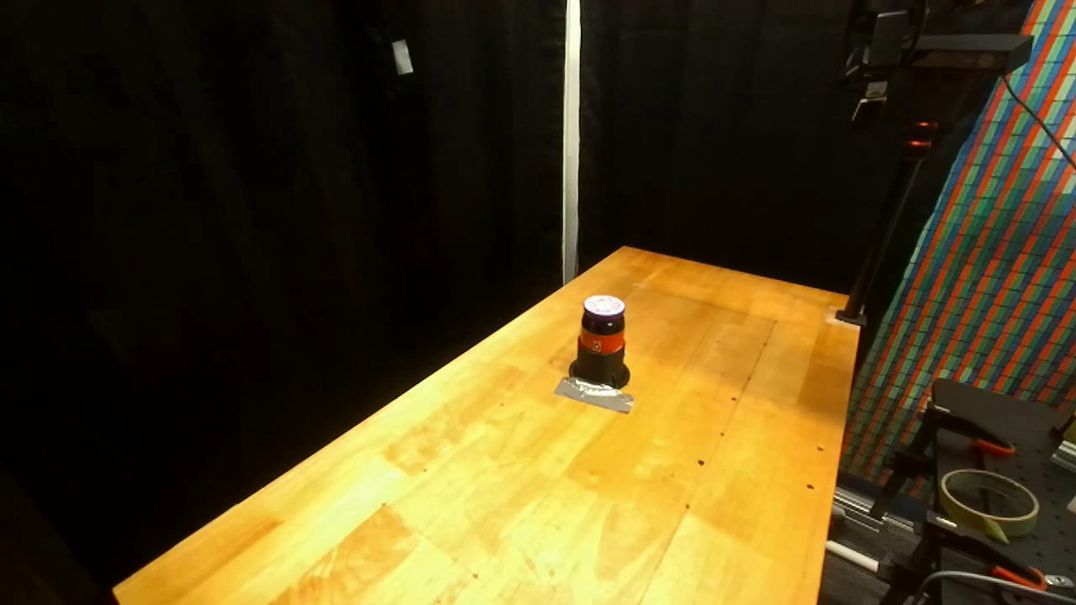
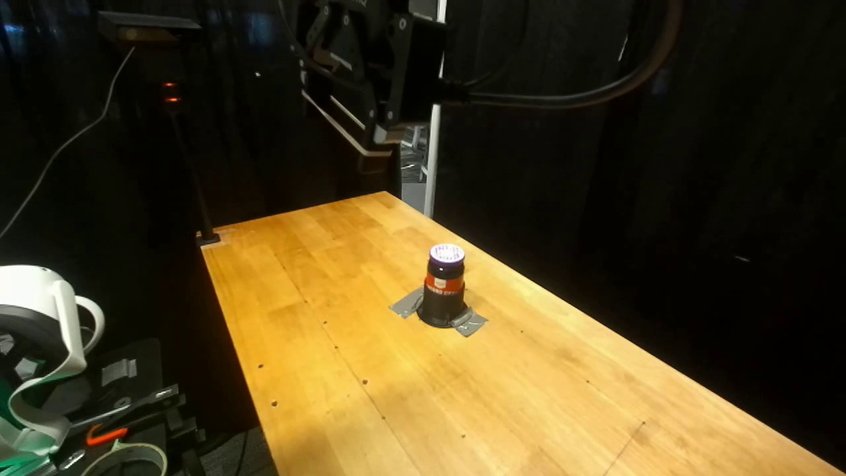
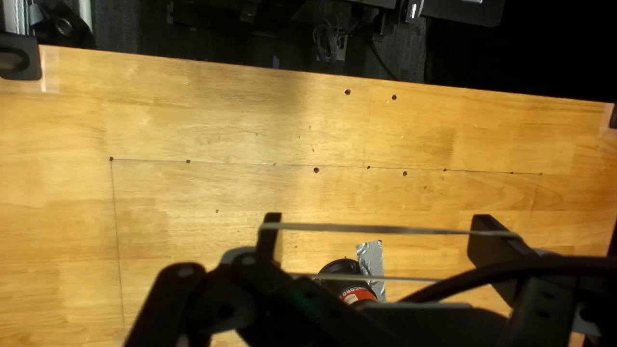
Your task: Put the rubber band on the cup
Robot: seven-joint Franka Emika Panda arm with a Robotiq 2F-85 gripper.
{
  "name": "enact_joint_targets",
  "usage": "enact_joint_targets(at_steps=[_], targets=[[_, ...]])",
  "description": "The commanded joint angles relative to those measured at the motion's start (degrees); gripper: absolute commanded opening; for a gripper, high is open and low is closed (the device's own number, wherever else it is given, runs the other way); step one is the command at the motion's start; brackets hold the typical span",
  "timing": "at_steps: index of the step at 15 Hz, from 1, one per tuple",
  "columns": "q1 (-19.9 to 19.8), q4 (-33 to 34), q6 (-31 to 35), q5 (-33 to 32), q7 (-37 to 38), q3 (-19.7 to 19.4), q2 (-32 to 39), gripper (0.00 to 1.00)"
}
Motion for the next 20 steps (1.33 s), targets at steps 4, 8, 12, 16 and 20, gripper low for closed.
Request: enact_joint_targets(at_steps=[4, 8, 12, 16, 20], targets=[[-1.49, 0.10, -0.13, 0.38, -0.35, 1.28, 0.14, 1.00], [-1.49, 0.10, -0.13, 0.38, -0.35, 1.28, 0.14, 1.00], [-1.49, 0.10, -0.13, 0.38, -0.35, 1.28, 0.14, 1.00], [0.66, 7.23, 1.84, 1.08, 3.62, 5.29, 9.96, 1.00], [2.03, 16.65, 4.82, 0.70, 8.76, 10.65, 21.41, 1.00]])
